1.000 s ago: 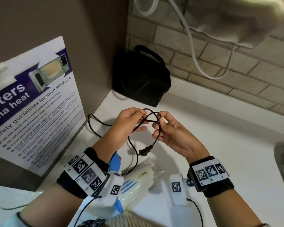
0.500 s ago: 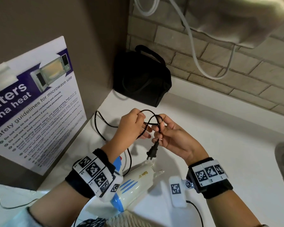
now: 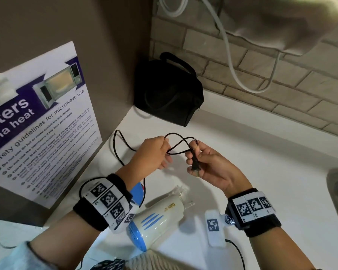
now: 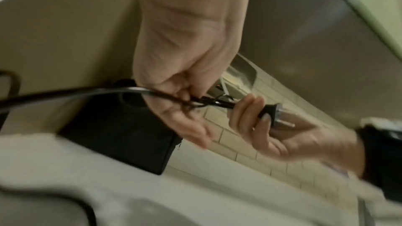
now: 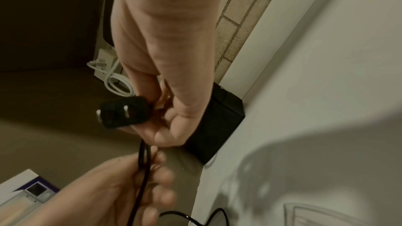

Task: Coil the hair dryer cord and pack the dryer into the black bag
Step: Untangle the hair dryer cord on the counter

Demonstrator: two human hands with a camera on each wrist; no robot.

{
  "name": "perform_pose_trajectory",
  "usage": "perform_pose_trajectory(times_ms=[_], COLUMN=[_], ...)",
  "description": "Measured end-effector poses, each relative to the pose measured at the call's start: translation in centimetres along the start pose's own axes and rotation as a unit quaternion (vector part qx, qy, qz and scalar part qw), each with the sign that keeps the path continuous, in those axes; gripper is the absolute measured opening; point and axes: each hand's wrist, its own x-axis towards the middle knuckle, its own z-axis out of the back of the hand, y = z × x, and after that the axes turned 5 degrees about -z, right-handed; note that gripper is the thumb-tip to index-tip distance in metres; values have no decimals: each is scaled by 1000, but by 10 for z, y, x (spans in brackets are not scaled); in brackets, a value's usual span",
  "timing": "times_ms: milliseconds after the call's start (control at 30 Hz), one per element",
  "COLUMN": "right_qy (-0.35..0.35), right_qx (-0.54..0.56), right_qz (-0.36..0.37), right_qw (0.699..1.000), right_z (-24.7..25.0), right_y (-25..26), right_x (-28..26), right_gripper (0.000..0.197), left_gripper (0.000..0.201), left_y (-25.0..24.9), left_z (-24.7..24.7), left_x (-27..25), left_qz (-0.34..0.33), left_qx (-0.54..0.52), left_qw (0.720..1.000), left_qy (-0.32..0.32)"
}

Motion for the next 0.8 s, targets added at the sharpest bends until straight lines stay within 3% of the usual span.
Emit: perform_pose_trajectory(times_ms=[67,100,167,267,333,433,533,667,800], right_qy=[-14,-21,-23,-7,-6,11,18,-58,-144], right_qx=[9,16,23,7,3,3,-10,-75,-171], right_qz=[-8,-12,-17,-7,2,18,15,4,29], right_qw=[1000,1000,999,1000,1000,1000,1000,995,974], right_z=[-1,-1,-1,-1,0,4,7,7,8], right_y=[0,0,-2,-4,-5,-6,-9,-9,-6], right_x=[1,1,1,0,-2,-6,-6,-3,2], right_gripper=[19,20,18,14,18,27,24,18,24], left_gripper=[24,28,24,12,10,34,35,44,37], left_y=[1,0,-6,-9,-4,1,0,0,-3], left_z=[3,5,7,13,15,15,16,15,15], left_x=[-2,-3,-5,-4,-2,-1,2,2,-5], left_qz=[-114,-169,-196,-82,-54,-45,-44,-63,-98], left_qx=[139,221,296,183,101,8,-2,-30,-38], left_qw=[984,960,934,979,992,994,992,989,991], left_qy=[-6,-17,-32,-22,-47,-97,-119,-129,-79])
